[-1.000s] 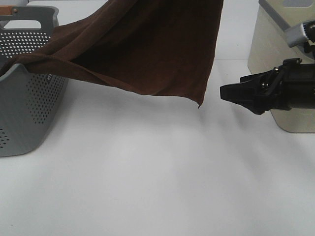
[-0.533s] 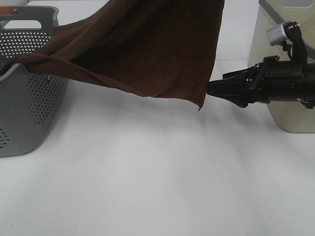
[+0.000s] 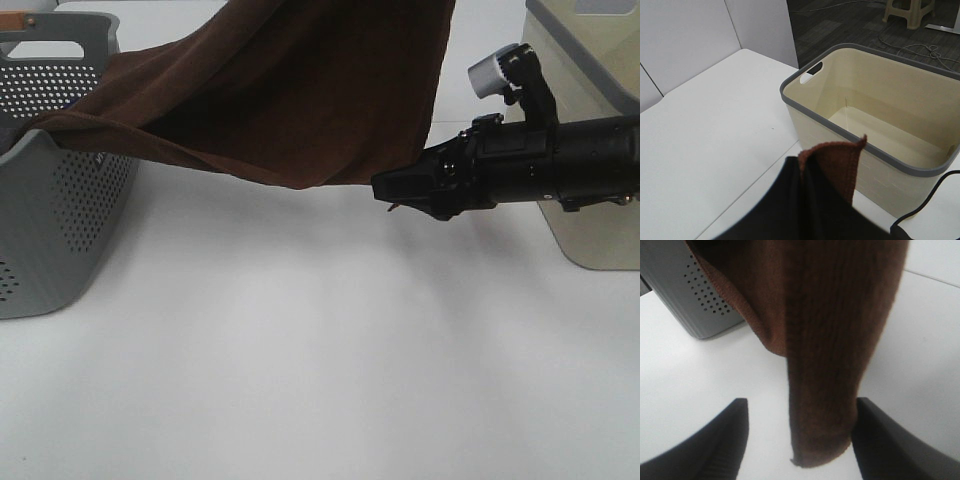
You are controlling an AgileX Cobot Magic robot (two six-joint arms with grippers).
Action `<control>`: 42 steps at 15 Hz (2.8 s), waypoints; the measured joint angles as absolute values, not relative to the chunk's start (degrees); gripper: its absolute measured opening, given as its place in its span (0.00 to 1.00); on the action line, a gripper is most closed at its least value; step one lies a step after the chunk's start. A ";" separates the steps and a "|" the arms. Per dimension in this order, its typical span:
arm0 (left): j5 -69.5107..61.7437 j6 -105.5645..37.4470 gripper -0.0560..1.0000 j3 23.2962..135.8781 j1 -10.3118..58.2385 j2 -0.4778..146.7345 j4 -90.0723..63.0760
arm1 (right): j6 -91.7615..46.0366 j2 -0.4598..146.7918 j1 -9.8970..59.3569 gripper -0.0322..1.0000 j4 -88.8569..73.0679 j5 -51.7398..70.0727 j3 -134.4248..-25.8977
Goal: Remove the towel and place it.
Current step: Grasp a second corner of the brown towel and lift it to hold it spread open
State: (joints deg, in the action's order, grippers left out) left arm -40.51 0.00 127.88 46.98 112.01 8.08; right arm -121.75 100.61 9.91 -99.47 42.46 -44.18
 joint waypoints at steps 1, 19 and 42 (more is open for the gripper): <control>-40.51 0.00 0.05 127.88 46.98 112.01 8.08 | -121.01 100.61 9.91 0.51 -99.52 42.46 -44.46; -44.92 9.00 0.05 127.88 36.67 121.41 6.65 | -21.72 91.62 10.03 0.03 -28.93 46.35 -62.40; -52.02 12.03 0.05 147.08 27.16 124.96 12.09 | -8.37 98.61 10.14 0.03 -5.73 58.27 -113.33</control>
State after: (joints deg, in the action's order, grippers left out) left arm -52.02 12.03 147.08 27.16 124.96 12.09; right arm -8.37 98.61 10.14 -5.73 58.27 -113.33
